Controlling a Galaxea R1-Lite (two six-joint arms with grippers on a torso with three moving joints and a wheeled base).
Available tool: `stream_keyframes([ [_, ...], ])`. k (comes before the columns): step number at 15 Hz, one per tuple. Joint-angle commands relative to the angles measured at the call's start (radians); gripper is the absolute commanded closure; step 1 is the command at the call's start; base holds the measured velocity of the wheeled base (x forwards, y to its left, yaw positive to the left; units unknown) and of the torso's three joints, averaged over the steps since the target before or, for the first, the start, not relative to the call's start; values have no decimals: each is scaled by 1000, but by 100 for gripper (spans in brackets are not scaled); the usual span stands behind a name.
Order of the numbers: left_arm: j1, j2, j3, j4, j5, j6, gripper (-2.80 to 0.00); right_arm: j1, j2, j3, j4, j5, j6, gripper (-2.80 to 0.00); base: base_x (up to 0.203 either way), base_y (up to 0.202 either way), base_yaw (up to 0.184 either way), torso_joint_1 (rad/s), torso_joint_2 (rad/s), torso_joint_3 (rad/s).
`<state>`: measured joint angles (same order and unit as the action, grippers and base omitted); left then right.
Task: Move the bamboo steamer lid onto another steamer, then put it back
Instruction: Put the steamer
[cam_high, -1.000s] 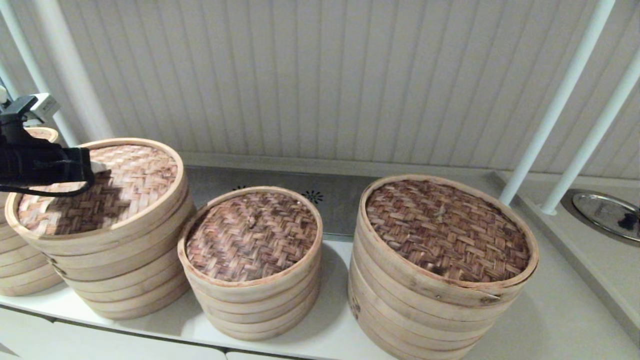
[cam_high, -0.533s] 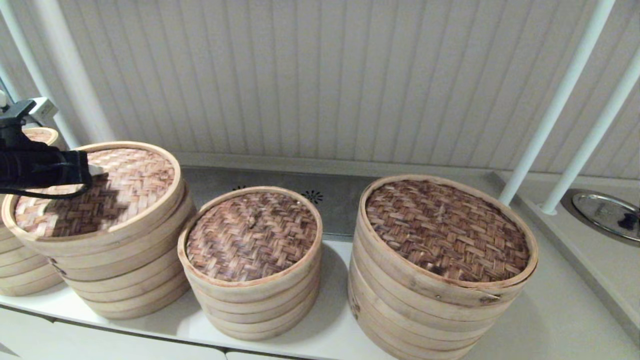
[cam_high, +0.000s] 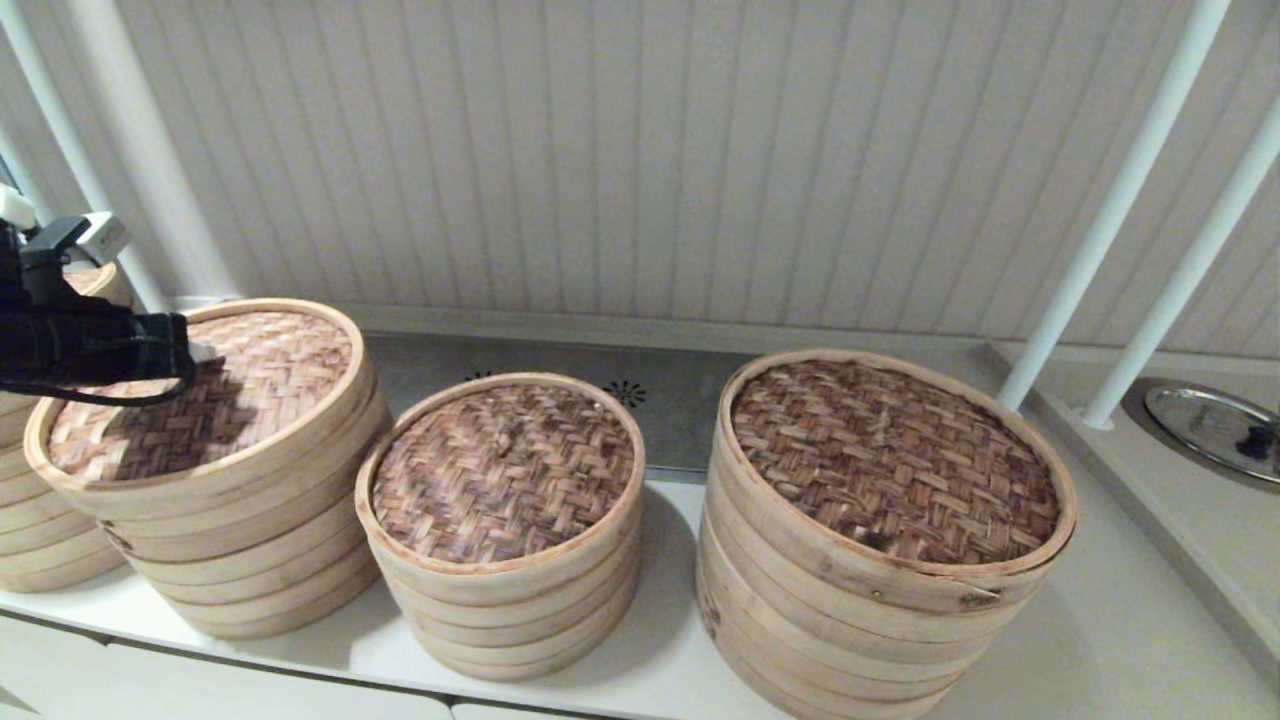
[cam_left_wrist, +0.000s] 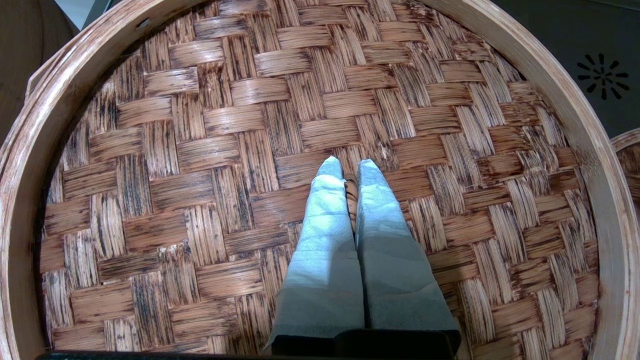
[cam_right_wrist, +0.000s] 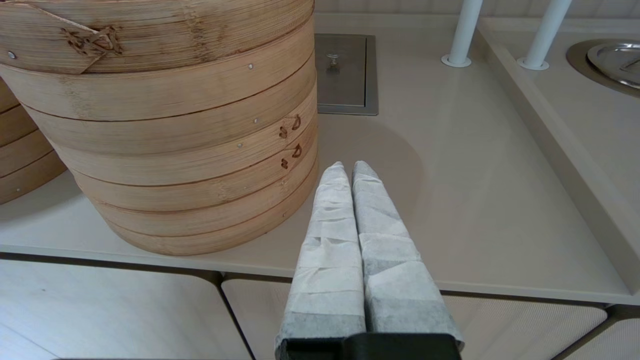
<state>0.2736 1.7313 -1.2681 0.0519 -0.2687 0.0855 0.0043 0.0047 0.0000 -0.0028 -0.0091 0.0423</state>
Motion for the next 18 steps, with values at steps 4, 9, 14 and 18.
stream_keyframes([
  [4, 8, 11, 3, 0, -3, -3, 0, 0, 1, 2, 0, 0, 1, 0, 0, 0, 0, 0, 0, 0],
  [9, 23, 41, -9, -1, -25, -4, 0, 0, 1, 2, 0, 0, 1, 0, 0, 0, 0, 0, 0, 0],
  [14, 22, 55, -47, -1, -27, -3, 0, 0, 1, 2, 0, 0, 1, 0, 0, 0, 0, 0, 0, 0],
  [18, 22, 54, -68, 0, -27, 0, 0, 0, 1, 2, 0, 0, 1, 0, 0, 0, 0, 0, 0, 0],
])
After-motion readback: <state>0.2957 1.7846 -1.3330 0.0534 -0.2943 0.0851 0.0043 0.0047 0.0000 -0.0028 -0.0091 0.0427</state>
